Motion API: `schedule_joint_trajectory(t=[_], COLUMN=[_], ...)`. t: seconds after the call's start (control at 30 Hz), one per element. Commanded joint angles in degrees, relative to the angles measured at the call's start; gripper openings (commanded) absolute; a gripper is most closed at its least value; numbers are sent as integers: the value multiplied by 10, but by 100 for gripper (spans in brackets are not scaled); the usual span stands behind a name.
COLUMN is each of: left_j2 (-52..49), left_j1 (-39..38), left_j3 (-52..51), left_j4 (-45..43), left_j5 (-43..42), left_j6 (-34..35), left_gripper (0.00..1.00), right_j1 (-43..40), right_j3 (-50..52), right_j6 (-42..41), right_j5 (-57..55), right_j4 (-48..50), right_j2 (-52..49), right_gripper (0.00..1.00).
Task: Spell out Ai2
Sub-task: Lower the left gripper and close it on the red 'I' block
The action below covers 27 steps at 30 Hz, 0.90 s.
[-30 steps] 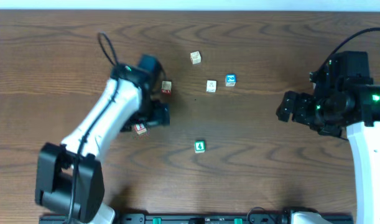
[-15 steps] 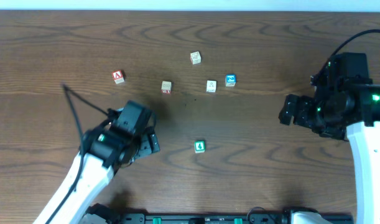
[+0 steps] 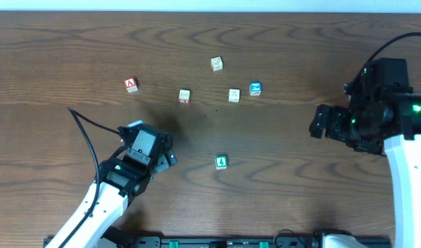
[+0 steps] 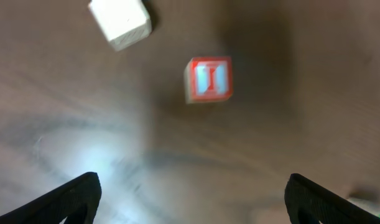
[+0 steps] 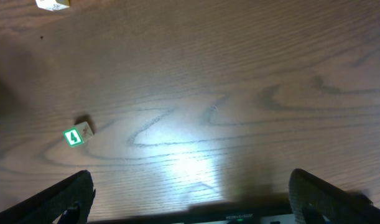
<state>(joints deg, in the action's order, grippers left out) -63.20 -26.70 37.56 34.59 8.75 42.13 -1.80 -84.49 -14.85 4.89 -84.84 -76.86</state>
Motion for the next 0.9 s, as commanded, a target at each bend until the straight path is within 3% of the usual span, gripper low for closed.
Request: schedule_joint_trajectory(t=[0.0, 0.33, 0.6, 0.87], left_j2=[-43, -169, -202, -228], left_j1=[1, 25, 58, 59], left_j3=[2, 5, 5, 5], left_j4=[-44, -102, -187, -195], left_j5=[17, 0, -38, -39], left_j6=[-8, 33, -29, -30], left_gripper=[95, 95, 95, 95], right_j1=[-4, -4, -4, -4], right_j3=[-8, -8, -8, -8], right_j6=[5, 6, 5, 5], right_j5=[-6, -6, -6, -6], right_j4=[0, 0, 0, 0], right_j2=[1, 1, 1, 1], right_gripper=[99, 99, 99, 99])
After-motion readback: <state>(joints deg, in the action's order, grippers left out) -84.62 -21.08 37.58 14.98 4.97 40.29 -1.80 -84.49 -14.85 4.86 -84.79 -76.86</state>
